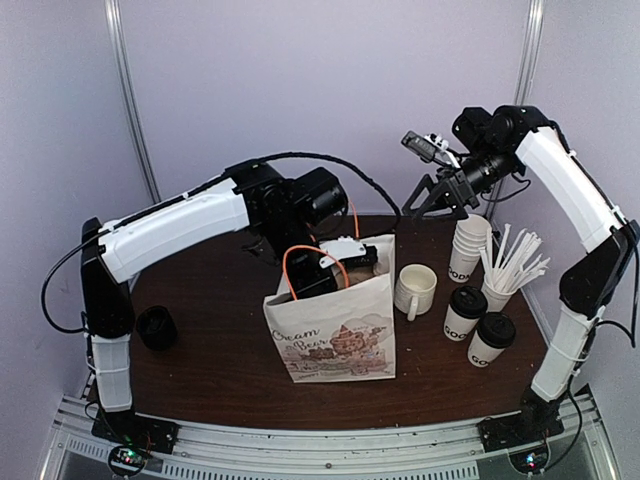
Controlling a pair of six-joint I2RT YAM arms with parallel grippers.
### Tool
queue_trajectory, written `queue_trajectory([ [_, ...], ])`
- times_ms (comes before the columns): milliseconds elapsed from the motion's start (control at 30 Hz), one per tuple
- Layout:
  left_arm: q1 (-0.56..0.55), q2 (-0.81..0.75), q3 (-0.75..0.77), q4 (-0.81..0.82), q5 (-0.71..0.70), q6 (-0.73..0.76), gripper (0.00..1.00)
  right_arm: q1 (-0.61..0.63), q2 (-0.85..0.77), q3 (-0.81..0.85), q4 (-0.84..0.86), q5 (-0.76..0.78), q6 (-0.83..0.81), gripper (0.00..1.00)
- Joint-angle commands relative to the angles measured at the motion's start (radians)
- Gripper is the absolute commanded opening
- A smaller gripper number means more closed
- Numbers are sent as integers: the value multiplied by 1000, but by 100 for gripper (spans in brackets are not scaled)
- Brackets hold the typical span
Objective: Pack the takeout coffee
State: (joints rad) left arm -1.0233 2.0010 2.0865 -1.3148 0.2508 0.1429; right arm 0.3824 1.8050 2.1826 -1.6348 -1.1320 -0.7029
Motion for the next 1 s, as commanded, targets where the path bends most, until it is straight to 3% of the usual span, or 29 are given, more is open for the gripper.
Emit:
queue_trajectory([
  [0,-17,34,40,-61,-30,-60,29,-12,-35,-90,-26,-11,-44,84],
  [333,-66,18,106,-83,-94,-95,30,-12,-156,-461,219,213,77,83],
  [533,-70,2,87,-109,-113,-112,30,6,-183,-641,290,251,120,80],
  [800,-84,-19,37,-158,-211,-139,30,152,-127,-662,317,267,149,78],
  [967,-95,-26,15,-176,-191,-178,30,229,-74,-624,295,229,144,78],
])
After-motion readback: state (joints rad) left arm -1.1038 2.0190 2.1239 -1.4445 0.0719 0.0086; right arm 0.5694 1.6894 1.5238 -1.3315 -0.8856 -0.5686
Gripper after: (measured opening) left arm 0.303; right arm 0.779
